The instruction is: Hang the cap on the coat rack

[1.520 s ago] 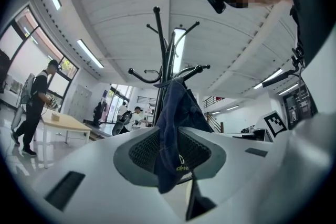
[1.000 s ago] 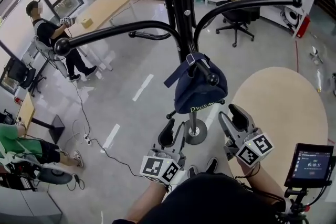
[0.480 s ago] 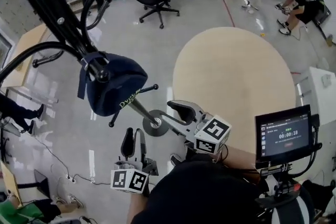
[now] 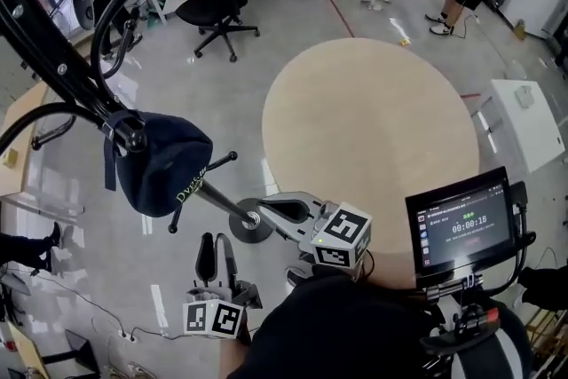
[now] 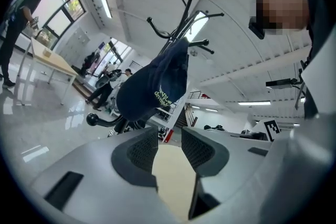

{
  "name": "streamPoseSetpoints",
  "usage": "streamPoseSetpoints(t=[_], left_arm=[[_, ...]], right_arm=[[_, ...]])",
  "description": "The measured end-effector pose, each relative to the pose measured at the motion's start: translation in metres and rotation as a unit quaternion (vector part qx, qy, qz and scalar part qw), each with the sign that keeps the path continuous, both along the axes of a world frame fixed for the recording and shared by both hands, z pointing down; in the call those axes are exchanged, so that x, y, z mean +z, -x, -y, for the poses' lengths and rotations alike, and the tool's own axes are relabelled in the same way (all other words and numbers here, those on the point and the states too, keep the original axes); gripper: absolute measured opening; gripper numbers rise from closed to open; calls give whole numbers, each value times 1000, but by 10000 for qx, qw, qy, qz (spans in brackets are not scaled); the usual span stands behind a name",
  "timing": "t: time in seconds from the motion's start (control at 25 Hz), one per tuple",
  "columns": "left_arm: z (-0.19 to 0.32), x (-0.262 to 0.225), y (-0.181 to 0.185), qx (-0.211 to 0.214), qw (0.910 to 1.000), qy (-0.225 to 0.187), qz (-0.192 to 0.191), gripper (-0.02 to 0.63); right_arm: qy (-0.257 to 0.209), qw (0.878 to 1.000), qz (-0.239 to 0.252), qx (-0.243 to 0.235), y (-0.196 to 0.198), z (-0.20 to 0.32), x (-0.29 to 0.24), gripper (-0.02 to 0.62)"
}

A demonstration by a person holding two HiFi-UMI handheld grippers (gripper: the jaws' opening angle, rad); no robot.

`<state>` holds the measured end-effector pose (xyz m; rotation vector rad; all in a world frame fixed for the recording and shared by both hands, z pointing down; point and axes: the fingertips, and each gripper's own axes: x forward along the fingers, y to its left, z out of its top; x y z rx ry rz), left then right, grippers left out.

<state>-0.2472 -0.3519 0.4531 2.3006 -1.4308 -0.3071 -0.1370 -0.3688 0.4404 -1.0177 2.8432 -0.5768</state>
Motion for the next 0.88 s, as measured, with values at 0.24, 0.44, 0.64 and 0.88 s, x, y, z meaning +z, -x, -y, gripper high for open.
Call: streamPoseSetpoints(t=[0.24, 0.44, 0.64, 0.88], left_arm=[[-37, 16, -22, 323, 9993, 39, -193, 144], [-55, 25, -38, 638, 9978, 37, -197, 144], [-55, 7, -65, 726, 9973, 122, -36, 144], [-53, 6, -121, 826, 9964, 166, -11, 144]], right_arm=[[-20, 9993, -335, 149, -15, -47, 16, 5], [-116, 9991, -259, 307, -19, -64, 19, 5], [-86, 9995, -73, 299, -42, -65, 2, 5], [-149, 9992, 107, 346, -96, -68, 2, 5]])
